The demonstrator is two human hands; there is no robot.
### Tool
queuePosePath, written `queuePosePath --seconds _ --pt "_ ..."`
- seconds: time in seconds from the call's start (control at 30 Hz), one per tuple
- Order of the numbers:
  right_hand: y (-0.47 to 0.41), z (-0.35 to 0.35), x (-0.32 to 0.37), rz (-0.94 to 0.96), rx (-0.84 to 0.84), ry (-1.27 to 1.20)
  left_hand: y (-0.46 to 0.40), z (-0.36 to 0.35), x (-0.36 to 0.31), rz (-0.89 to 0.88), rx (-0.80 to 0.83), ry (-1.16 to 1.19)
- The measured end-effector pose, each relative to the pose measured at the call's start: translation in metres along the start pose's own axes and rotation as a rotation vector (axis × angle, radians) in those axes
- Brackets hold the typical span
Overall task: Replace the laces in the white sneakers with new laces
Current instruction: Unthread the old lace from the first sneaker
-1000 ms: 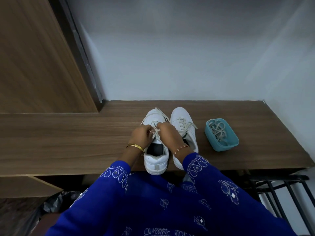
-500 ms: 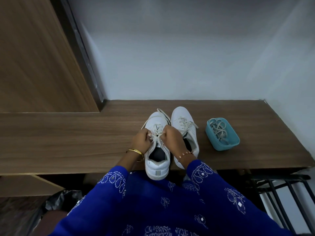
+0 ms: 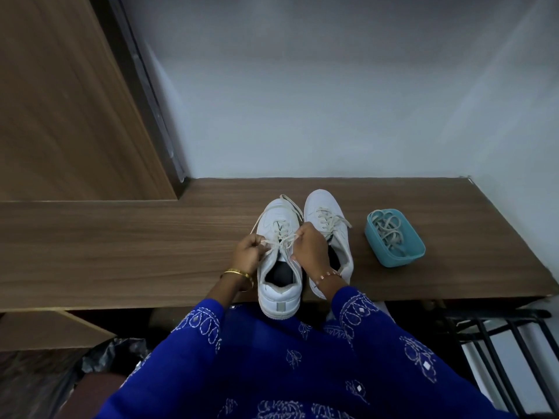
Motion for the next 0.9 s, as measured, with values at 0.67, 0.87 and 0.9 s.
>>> queuePosePath --seconds 0.67,0.87,0.9 --pt "-0.001 0.006 0.004 0.04 -0.026 0.033 0.002 0.008 0.0 0.109 -0.037 0.203" --pt "-0.001 -0.006 0.021 0.382 0.055 0.501 -0.004 -0.004 -0.025 -0.378 0.084 -0.555" --pt "0.0 -0.006 0.023 0.388 0.038 0.517 -0.003 -0.003 -0.026 -0.385 0.062 -0.614"
Point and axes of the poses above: each hand's wrist, its own y-axis away from the middle knuckle, its own z-axis out of the back of the hand, x = y × z, the point moved 5 cm from there along -y, towards the middle knuckle, and after that the axes turned 4 degrees about y, right-handed, at the moved point
